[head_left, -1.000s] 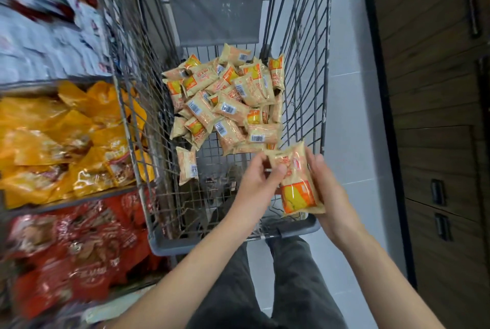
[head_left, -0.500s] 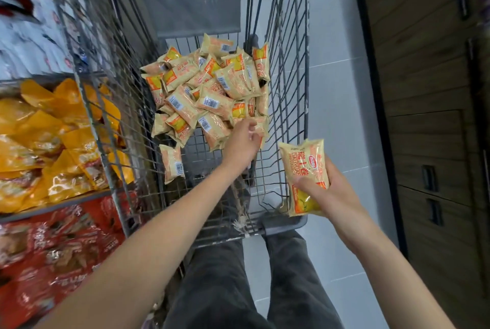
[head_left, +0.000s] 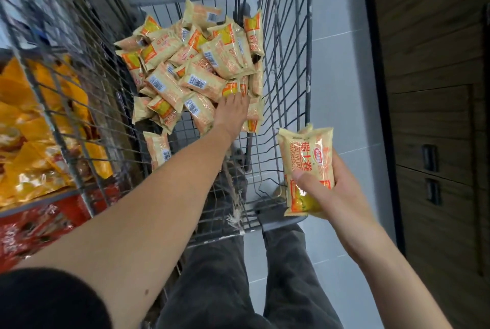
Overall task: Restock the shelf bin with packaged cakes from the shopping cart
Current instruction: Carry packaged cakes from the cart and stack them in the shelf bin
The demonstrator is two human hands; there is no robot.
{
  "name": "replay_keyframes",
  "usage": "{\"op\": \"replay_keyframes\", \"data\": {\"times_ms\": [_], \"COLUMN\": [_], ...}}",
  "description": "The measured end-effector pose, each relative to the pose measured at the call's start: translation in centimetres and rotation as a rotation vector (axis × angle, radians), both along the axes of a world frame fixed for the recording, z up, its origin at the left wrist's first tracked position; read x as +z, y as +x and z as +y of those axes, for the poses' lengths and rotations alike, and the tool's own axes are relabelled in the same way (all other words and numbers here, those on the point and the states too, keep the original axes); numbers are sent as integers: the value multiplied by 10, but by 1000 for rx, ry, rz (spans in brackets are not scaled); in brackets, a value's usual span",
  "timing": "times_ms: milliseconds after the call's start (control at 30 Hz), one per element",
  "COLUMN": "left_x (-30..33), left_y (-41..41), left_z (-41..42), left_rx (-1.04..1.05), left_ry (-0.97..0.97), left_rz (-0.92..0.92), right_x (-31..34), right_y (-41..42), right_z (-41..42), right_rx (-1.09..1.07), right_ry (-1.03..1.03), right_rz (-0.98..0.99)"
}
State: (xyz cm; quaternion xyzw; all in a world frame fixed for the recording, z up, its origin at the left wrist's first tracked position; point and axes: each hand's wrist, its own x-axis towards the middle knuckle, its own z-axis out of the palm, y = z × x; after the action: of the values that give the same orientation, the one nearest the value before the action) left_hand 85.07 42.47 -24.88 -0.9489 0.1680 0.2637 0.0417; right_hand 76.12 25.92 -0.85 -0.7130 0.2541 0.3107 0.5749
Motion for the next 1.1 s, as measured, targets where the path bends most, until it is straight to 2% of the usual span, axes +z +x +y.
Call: {"op": "replay_keyframes", "data": {"times_ms": [33,100,200,267,333,367,467,567,667,800,967,1100], "left_x": [2,16,57,98,141,161,213,253,279,304,340,372], "left_y": [1,0,-13,-29,-51,-62,-97,-138,-189,-266,-371,-457], "left_z": [1,3,10,20,29,30,22,7,-8,-35,-77,-83], "left_rx": [66,361,1046,1339,1448,1483,1597,1606,1606,1807,2072,2185], "left_ry": [-65,-298,-757,-1153,-1485,-1582,-1697,-1695,-1731,-1798,-1818,-1676], "left_rz": [38,178,590,880,1051,1086,1065,917,690,324,-209,-752], "right_x": [1,5,12,18,24,28,42,56,69,86,106,131], "right_y": [0,1,1,1,-1,-3,-14,-34,-55,-84,-124,-165], "right_z": [0,-1,-6,-8,-10,-11,-14,-23,-38,-55,-58,-19], "right_rx": [5,13,18,30,48,62,119,191,285,454,667,934], "right_ry": [-3,-11,-14,-11,2,13,49,103,171,264,325,380], "right_rz": [-2,-8,-34,-53,-70,-77,-105,-136,-160,-137,-91,-90]}}
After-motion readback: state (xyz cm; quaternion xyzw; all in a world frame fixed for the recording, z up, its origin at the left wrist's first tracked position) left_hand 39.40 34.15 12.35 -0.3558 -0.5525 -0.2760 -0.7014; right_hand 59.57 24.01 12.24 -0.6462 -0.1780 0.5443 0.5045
